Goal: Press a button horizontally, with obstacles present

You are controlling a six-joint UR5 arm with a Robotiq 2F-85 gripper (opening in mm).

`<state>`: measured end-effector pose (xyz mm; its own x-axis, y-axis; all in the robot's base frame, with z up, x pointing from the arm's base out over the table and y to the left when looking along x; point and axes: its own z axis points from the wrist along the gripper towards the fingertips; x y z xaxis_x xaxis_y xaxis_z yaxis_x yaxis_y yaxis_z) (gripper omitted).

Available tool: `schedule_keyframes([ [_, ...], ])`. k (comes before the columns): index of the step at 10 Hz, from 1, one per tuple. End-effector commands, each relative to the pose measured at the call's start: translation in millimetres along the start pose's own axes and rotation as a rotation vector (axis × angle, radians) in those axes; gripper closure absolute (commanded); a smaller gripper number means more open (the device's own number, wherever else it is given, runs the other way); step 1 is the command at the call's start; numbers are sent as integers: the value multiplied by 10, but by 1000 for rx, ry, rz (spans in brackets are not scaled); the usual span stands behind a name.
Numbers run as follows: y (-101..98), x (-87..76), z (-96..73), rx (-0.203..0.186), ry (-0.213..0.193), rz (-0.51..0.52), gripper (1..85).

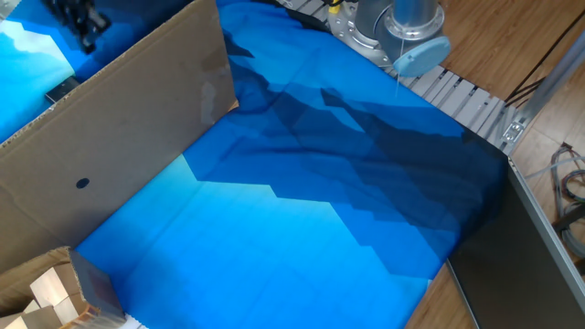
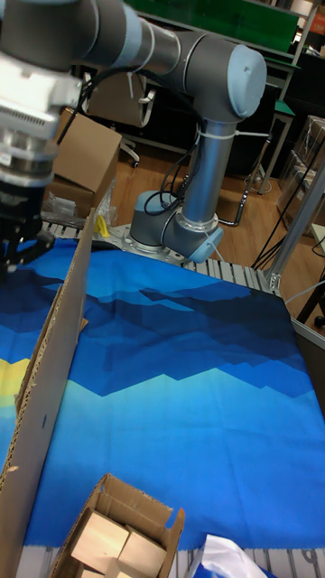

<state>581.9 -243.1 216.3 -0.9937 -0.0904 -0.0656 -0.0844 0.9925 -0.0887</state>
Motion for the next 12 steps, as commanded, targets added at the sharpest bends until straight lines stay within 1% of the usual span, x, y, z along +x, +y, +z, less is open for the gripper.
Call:
schedule_keyframes([
  [1, 0, -209, 352, -33, -50, -5, 847],
  [3, 6, -283, 483, -30, -65, -5, 847],
  [5, 30, -343, 591, -34, -79, -6, 847],
  [7, 53, -403, 706, -42, -102, -6, 847],
  [9, 52, -422, 750, -42, -109, -8, 847],
  [11, 52, -397, 766, -56, -114, -6, 847],
  [12, 59, -358, 770, -60, -99, -1, 847],
])
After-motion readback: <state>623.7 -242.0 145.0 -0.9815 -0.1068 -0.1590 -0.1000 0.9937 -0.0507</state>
